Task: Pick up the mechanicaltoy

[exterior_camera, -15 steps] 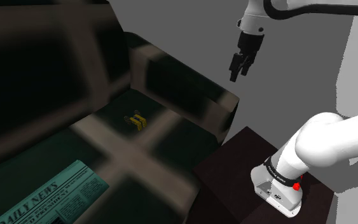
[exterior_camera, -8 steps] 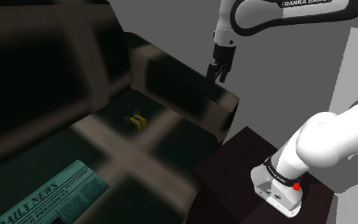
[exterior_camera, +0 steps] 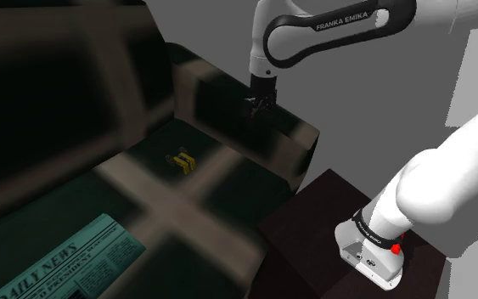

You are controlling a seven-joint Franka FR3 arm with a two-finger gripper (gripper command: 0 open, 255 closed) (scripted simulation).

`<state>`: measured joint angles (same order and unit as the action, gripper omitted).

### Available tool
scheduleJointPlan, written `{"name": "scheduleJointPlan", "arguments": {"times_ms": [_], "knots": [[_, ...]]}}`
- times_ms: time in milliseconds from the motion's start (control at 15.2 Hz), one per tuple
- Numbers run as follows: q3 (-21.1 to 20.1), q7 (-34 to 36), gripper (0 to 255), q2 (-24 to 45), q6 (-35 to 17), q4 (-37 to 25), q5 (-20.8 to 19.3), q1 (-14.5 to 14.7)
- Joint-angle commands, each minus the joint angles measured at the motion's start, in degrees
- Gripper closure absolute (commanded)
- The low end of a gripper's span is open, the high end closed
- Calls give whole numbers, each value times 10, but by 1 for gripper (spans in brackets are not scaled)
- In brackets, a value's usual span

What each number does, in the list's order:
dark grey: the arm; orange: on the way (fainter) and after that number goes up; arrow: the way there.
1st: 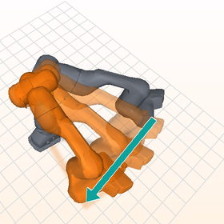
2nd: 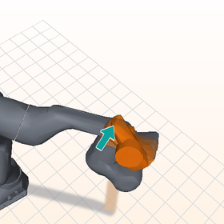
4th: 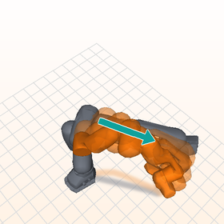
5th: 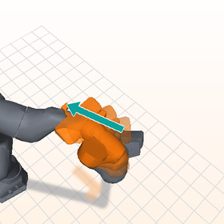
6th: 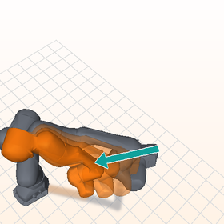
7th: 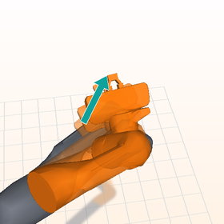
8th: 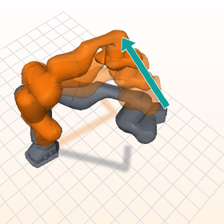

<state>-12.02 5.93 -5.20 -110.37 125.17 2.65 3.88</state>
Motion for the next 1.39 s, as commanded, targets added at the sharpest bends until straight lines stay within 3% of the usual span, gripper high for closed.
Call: {"name": "scheduleJointPlan", "arguments": {"times_ms": [0, 726, 1320], "knots": [[-9, 14, 0, 43, -19, -21, -5, 7], [-26, 70, 0, 287, -59, -208, -58, 54], [-19, 92, 0, 504, -23, -447, -93, 115]]}}
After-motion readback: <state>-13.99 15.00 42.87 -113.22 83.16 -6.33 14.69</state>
